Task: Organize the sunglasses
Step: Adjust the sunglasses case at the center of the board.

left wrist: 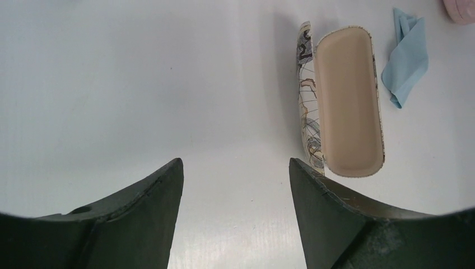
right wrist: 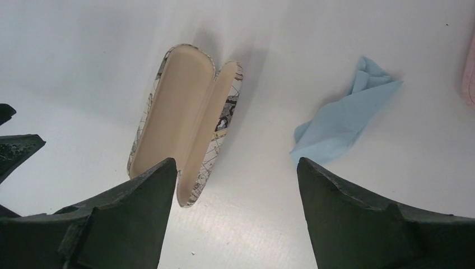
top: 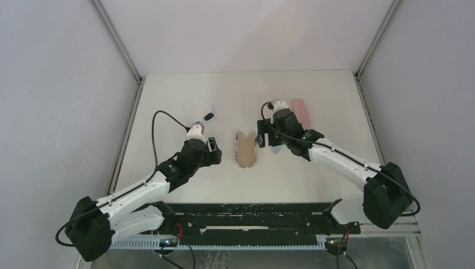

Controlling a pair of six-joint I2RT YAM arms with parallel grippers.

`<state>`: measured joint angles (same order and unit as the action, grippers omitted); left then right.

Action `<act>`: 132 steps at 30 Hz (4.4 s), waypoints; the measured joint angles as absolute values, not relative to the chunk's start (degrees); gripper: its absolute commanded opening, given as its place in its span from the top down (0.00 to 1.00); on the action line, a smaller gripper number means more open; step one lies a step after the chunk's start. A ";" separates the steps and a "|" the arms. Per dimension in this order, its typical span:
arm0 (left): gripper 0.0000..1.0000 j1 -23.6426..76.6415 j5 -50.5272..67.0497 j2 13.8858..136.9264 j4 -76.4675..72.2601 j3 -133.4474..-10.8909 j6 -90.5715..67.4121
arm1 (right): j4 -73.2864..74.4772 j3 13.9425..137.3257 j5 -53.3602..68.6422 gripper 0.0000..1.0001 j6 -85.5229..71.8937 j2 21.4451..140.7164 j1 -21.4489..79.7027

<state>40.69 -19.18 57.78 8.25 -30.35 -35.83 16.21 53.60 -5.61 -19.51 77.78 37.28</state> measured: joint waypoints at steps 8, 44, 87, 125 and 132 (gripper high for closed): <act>0.26 40.69 -18.83 54.50 8.23 -28.47 -35.86 | 14.35 53.56 -5.43 0.26 -21.21 78.70 38.26; 0.28 40.69 -13.67 58.72 4.12 -27.31 -36.01 | 24.25 79.20 -2.63 0.47 -10.76 107.42 35.40; 0.28 39.94 -13.17 59.99 4.23 -28.27 -36.27 | 28.67 62.96 -3.64 0.46 -28.36 98.21 42.44; 0.29 39.72 -13.26 58.11 4.43 -28.12 -36.27 | 25.71 62.63 -10.17 0.59 -20.58 97.71 38.33; 0.29 39.72 -13.26 58.06 4.43 -28.12 -36.23 | 26.02 62.63 -8.82 0.68 -22.61 97.71 37.21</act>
<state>39.72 -13.26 58.06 4.43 -28.12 -36.23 26.02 62.63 -8.82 -22.61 97.71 37.21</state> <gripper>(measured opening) 0.715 0.333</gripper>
